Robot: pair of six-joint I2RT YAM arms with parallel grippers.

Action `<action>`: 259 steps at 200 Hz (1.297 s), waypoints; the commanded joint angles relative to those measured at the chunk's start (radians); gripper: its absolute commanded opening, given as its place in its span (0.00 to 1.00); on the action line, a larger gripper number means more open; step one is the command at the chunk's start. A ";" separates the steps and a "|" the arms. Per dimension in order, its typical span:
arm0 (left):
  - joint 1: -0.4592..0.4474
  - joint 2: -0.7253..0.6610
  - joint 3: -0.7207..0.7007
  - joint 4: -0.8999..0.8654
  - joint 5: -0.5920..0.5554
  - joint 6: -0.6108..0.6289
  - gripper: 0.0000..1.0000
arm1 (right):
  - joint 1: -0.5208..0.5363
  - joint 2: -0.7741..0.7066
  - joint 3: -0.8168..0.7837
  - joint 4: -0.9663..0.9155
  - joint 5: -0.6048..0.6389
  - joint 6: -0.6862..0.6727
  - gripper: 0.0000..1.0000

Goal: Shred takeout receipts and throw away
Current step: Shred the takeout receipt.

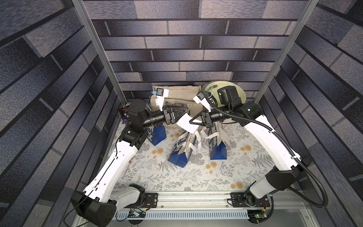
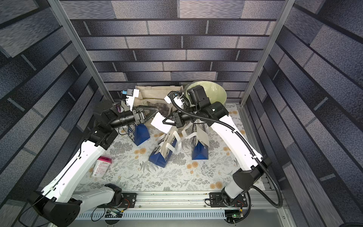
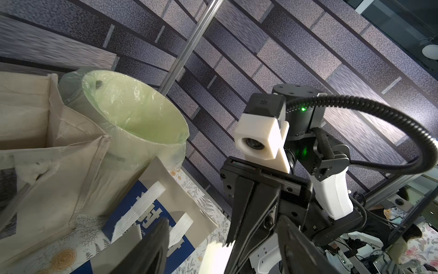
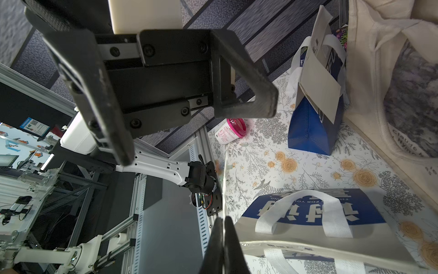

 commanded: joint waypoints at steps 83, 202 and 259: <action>-0.020 -0.007 -0.001 -0.029 0.094 0.053 0.47 | 0.009 0.055 0.106 -0.091 -0.040 -0.039 0.00; -0.021 -0.008 -0.021 -0.026 0.089 0.038 0.42 | 0.010 0.080 0.158 -0.110 -0.065 -0.020 0.00; -0.007 -0.007 -0.008 -0.013 0.111 0.032 0.05 | 0.011 0.107 0.200 -0.125 -0.022 -0.009 0.00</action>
